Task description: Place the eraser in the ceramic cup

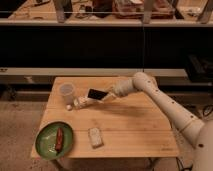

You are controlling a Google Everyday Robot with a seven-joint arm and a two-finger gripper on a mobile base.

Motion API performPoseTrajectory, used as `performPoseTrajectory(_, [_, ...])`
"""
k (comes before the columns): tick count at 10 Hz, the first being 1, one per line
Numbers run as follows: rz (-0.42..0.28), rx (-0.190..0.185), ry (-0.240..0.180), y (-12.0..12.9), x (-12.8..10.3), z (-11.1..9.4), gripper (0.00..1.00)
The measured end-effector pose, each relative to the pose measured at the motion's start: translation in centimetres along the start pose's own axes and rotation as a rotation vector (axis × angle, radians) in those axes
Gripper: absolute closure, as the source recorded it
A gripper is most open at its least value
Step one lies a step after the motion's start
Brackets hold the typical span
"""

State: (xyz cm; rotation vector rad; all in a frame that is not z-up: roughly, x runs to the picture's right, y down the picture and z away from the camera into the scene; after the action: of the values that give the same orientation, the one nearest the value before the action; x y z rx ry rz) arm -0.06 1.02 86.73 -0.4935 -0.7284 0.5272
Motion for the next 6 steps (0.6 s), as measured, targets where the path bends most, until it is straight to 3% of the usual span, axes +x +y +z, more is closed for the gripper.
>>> performPoseTrajectory(3, [-0.055,-0.005,-0.009,-1.1,-4.3,1.0,1.0])
performPoseTrajectory(6, [-0.09,-0.04,-0.022,-1.3,-8.1,3.1,1.0])
